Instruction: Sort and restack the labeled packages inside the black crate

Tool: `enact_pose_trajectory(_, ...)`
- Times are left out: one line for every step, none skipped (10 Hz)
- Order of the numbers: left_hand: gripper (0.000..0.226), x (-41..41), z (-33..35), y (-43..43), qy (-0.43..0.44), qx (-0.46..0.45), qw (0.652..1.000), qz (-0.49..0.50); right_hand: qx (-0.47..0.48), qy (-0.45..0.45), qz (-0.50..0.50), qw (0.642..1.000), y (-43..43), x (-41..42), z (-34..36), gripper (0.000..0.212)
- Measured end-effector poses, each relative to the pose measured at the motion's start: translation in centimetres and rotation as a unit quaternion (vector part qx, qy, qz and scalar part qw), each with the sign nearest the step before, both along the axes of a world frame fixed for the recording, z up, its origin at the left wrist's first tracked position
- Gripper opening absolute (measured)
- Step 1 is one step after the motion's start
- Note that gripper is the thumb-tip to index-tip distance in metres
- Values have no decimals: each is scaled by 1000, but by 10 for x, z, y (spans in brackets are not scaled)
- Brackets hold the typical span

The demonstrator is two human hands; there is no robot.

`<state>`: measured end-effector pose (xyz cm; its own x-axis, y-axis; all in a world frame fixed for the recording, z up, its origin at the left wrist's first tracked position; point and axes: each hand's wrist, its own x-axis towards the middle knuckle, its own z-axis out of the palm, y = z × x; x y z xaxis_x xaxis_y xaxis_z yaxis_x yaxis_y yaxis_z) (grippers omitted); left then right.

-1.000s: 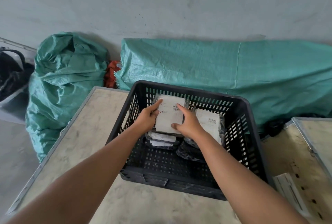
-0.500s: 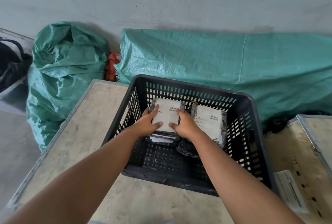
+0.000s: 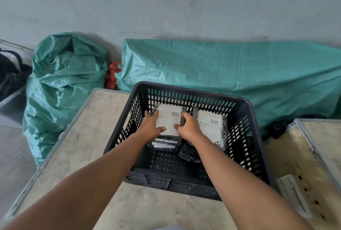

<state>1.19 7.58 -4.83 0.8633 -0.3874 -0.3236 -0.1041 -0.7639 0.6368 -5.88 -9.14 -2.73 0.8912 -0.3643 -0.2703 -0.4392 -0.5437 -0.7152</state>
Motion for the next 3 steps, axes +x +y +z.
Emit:
enact_pose_trajectory(71,-17,35,-8,-56,-14,998,-23,26,-51,1,998,-12,-19,32,59)
enact_pose_trajectory(61,-61,65,-1,-46,-76,992,-94,38,-121,7,992,-35,-39,84,51)
enact_pose_trajectory(72,-127,76,13,-10,-103,979,-175,71,-233,-6,970,-63,-70,171,35)
